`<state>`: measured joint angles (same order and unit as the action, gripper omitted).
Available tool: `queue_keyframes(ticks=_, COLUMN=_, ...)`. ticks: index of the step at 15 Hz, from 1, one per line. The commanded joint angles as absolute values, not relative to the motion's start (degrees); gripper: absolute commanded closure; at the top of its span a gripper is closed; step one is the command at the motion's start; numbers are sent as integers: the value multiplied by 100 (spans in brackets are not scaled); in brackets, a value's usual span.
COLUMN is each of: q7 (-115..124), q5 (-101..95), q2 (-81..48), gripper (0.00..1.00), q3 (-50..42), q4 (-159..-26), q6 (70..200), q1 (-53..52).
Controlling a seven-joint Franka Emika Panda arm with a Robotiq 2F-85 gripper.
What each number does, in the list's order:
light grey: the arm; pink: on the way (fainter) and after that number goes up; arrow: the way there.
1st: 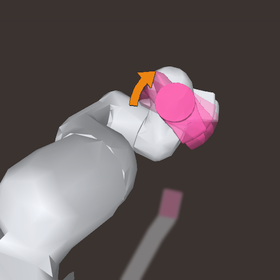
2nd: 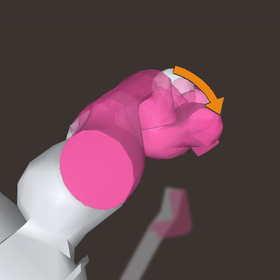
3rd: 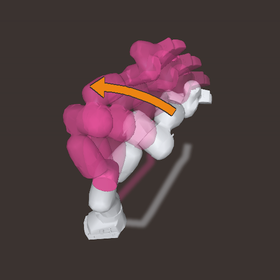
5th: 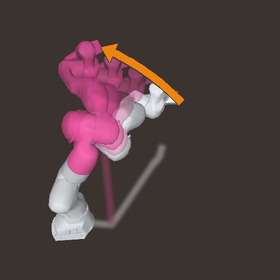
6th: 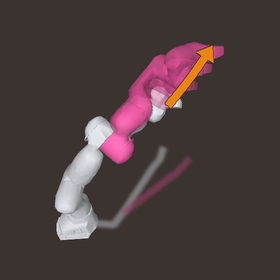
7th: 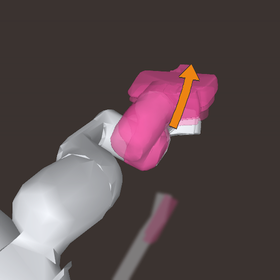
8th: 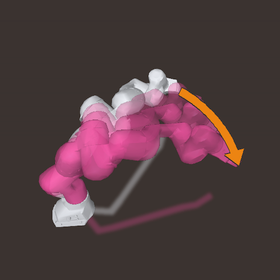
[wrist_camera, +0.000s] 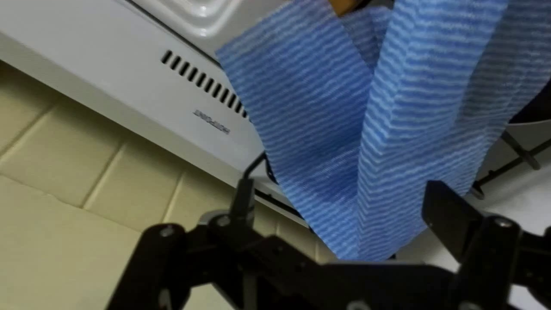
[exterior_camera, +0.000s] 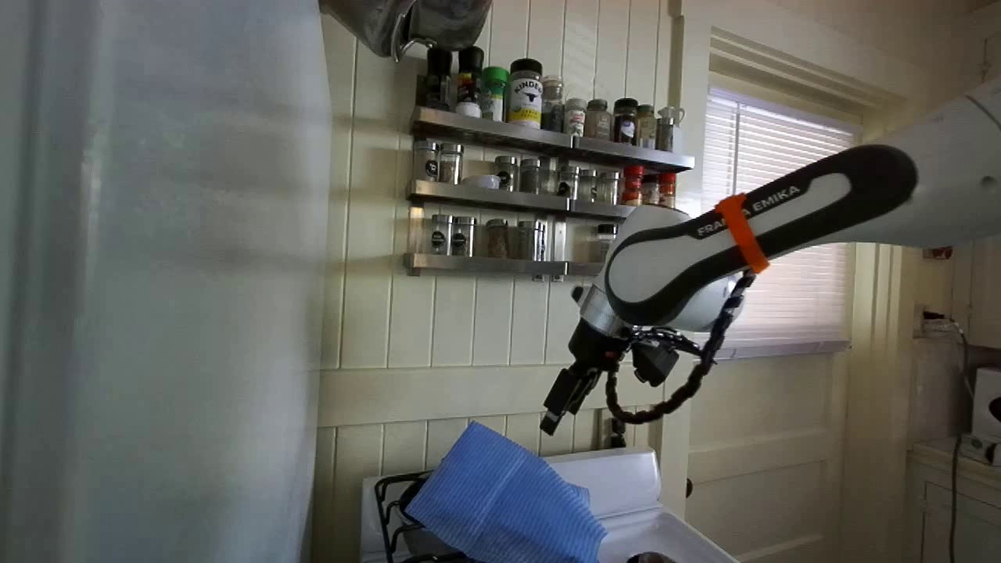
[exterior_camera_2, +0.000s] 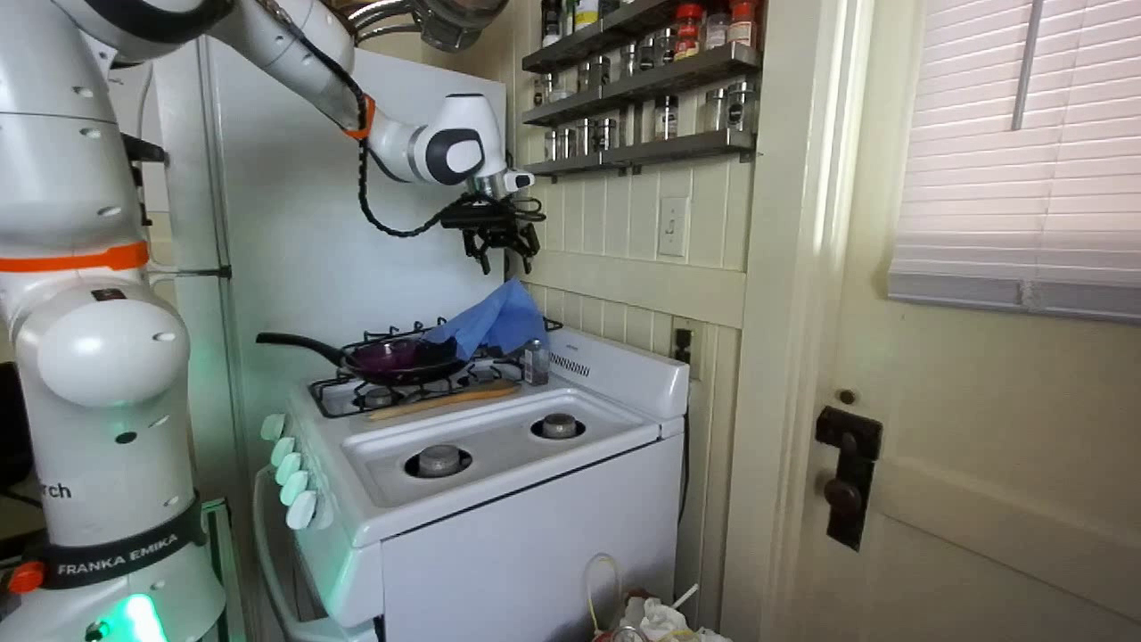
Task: Use the blue fabric to wipe the right side of the stove.
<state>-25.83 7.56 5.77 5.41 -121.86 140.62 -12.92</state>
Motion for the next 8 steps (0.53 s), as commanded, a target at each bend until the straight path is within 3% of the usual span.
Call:
queue_keyframes(ticks=1, q7=-3715, q5=1904, q2=-306, gripper=0, q3=670, q4=-11352, q6=13824, q1=-1380)
queue_keyframes(ticks=8, q7=-4600, q5=2154, q2=-1649, gripper=0, q3=1171, q4=-9851, q6=12832, q1=-923)
